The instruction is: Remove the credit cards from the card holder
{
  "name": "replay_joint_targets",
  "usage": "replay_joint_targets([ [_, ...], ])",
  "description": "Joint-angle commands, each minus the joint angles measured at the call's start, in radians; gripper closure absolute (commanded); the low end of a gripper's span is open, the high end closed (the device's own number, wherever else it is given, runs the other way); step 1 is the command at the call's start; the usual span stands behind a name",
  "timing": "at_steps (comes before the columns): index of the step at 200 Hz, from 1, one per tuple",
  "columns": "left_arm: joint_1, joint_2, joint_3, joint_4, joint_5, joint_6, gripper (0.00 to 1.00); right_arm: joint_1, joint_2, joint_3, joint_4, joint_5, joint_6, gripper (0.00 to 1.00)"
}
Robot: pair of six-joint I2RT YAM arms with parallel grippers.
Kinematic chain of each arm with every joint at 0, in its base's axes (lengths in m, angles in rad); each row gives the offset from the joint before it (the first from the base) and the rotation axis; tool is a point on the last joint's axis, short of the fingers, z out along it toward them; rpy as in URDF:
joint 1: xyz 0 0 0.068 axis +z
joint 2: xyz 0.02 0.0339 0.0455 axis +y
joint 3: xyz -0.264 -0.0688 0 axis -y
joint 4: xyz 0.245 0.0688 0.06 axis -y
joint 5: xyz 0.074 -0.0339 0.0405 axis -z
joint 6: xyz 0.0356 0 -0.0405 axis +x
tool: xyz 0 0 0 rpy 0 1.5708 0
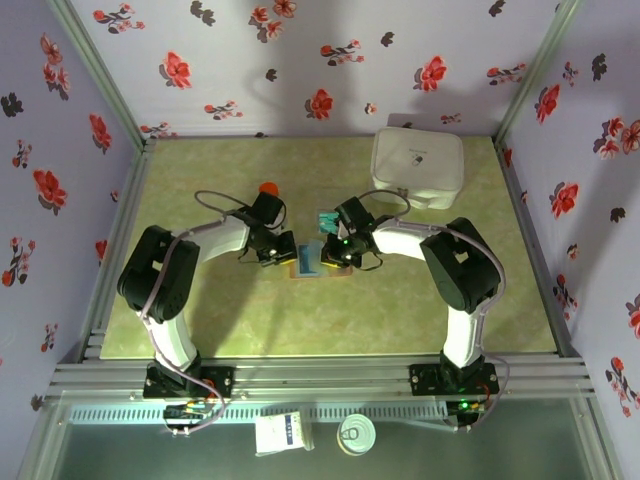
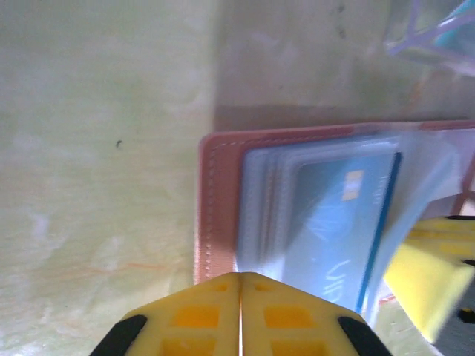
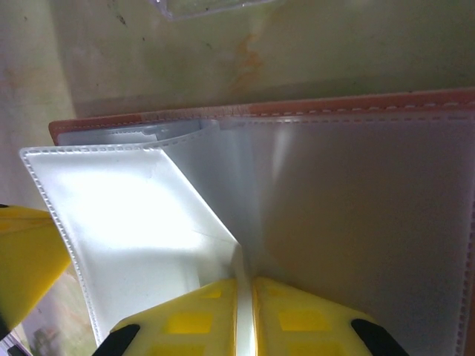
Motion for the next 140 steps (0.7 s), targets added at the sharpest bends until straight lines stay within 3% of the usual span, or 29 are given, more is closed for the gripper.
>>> replay_joint_targets([
  [1,-0.001,-0.053,0.024,0.023,0.029,-0.033,0.85,-0.009,-0.012,-0.023,-0.001,-0.01,0.004,0.86],
  [30,-0.024,-0.039,0.034,0.07,0.07,-0.064,0.73,-0.011,-0.013,-0.027,0.005,-0.014,0.007,0.86],
  [63,-0.038,0.007,0.045,0.094,0.084,-0.076,0.65,-0.011,-0.016,-0.033,0.013,-0.015,0.011,0.86],
  [140,-0.06,0.052,0.05,0.163,0.129,-0.114,0.66,-0.011,-0.041,-0.044,0.03,-0.029,0.026,0.83],
])
